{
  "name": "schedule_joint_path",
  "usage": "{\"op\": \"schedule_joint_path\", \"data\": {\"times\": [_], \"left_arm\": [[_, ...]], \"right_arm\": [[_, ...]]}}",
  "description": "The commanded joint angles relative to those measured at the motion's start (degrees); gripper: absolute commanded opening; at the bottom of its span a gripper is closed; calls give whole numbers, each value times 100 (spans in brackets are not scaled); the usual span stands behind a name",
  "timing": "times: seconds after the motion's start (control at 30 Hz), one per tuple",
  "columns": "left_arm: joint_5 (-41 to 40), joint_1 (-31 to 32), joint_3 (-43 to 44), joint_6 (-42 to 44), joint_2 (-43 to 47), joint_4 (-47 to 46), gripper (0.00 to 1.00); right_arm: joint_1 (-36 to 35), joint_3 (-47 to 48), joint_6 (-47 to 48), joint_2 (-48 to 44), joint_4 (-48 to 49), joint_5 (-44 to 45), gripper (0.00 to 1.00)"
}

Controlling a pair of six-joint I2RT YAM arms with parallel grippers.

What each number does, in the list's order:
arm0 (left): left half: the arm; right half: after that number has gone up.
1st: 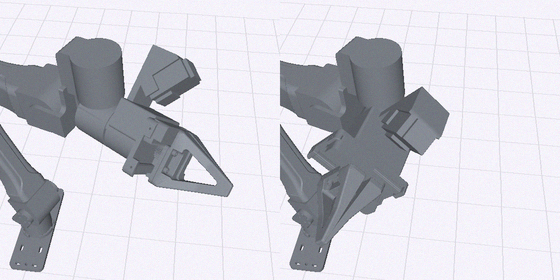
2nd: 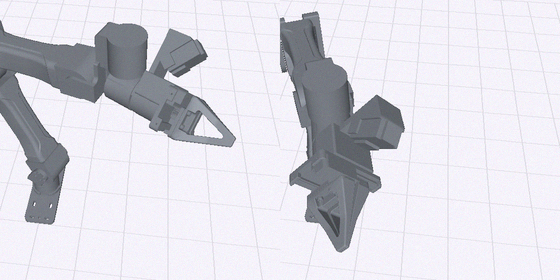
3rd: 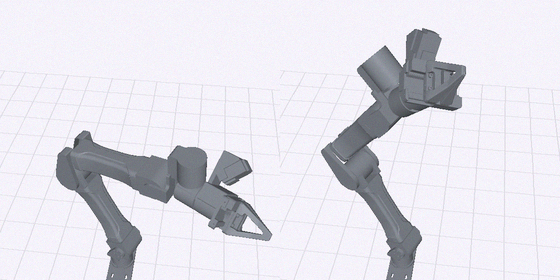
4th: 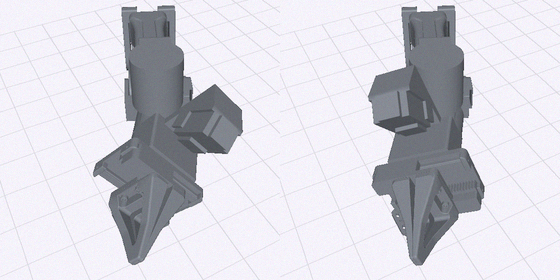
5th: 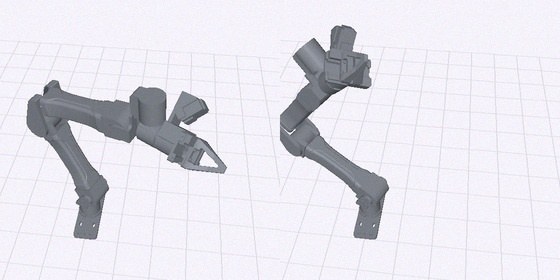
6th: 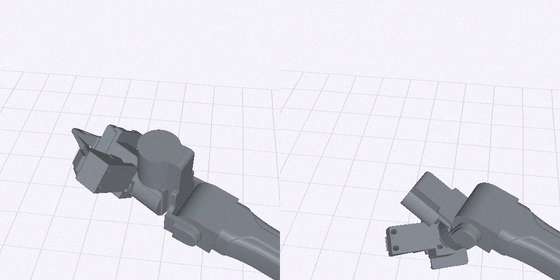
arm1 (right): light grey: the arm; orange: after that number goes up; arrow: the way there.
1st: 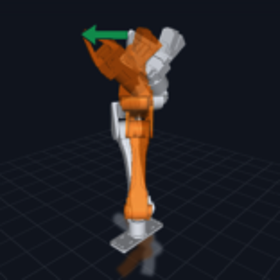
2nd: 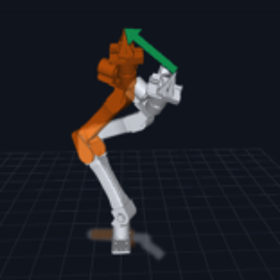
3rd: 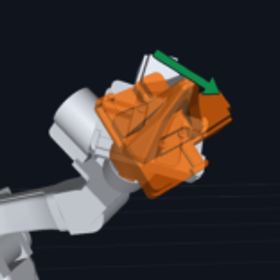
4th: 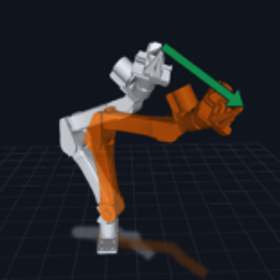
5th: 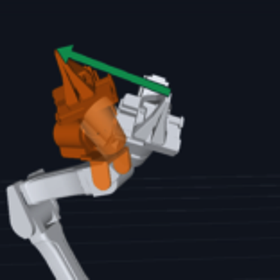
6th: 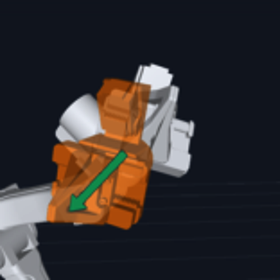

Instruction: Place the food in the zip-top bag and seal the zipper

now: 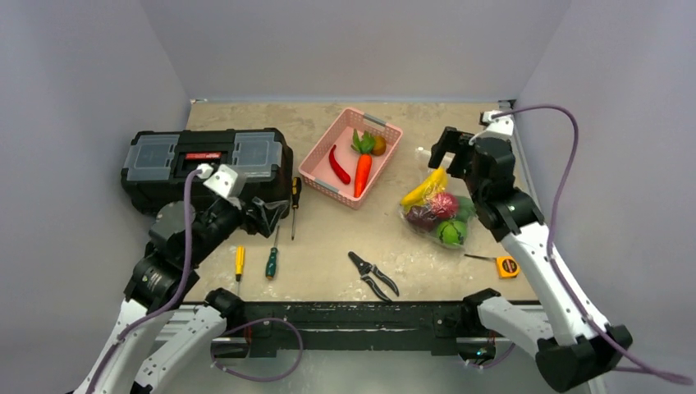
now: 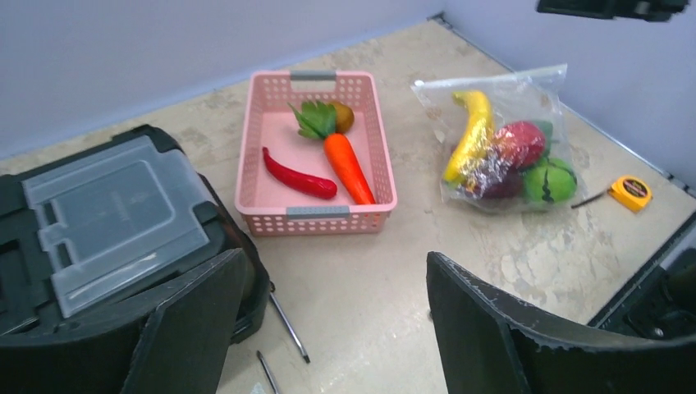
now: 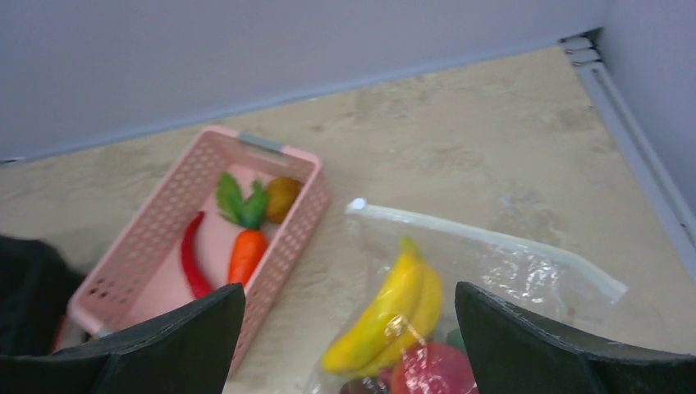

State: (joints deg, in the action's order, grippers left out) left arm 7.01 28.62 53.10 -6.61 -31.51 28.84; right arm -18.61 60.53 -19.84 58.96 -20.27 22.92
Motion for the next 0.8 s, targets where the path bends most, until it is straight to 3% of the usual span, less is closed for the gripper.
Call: {"op": "schedule_joint_path", "data": {"times": [0.0,0.17,0.4,0.77], "left_arm": [[-672,-25,149,-44,471,-232,83],[-1314,-23,455,203,1060,94,85],[-1943,-23,1095,564,1618,740,85],[-2571,-23,1282,873,2064,1022,85]], "right_arm": [[-18,238,56,-1112,-214,-1727,99],[-18,373,308,-2018,-311,-2093,99],[-15,567,476,-2721,-577,-391,99],[-11,570,493,-3308,-471,501,99]]}}
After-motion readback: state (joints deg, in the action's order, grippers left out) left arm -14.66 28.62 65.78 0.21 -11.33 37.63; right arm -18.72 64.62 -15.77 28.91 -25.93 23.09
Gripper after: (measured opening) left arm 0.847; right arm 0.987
